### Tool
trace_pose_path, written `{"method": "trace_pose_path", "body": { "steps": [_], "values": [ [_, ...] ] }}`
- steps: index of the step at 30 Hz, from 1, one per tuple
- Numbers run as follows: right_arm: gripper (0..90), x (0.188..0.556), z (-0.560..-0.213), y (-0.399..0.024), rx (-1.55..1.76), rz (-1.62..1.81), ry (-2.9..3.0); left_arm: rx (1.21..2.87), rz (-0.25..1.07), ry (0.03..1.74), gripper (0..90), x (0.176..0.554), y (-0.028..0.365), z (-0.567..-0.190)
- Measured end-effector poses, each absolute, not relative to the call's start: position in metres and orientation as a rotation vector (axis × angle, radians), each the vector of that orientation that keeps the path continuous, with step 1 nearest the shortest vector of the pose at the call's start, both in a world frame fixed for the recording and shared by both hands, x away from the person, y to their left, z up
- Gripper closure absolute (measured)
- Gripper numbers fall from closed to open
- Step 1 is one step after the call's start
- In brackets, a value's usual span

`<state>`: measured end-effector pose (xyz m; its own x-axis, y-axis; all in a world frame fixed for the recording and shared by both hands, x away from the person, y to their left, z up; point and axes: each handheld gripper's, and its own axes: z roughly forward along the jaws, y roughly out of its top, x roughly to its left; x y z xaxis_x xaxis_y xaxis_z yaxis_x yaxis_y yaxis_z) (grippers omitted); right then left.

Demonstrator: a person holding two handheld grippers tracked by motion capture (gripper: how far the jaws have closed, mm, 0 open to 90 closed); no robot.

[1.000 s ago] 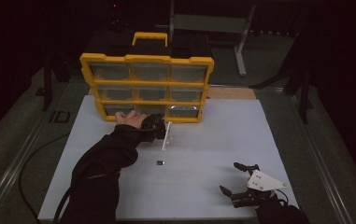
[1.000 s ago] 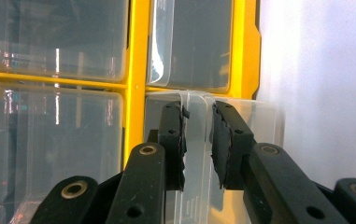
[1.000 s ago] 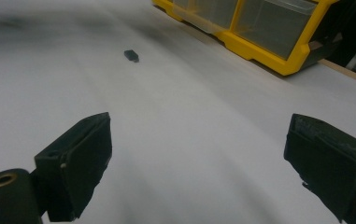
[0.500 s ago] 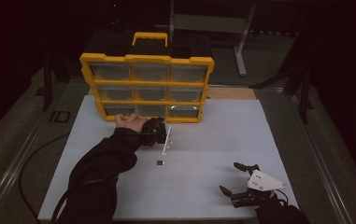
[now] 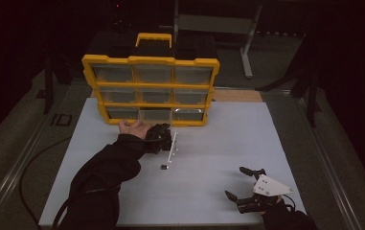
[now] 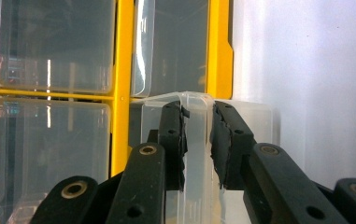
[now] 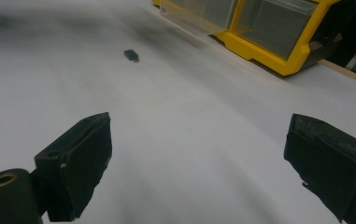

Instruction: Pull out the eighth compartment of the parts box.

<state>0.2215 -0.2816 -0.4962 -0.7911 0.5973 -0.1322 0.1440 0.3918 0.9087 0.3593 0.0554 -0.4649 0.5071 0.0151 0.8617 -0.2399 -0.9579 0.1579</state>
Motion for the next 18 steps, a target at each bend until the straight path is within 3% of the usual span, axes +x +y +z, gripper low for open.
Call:
{"method": "trace_pose_path", "body": {
  "steps": [18],
  "values": [
    [7.9,0.2213,-0.4961,-0.2819,0.638,1.377,2.209,2.47,1.4,-0.17,73.8,0.3602,0.0583,-0.4661]
  ]
}}
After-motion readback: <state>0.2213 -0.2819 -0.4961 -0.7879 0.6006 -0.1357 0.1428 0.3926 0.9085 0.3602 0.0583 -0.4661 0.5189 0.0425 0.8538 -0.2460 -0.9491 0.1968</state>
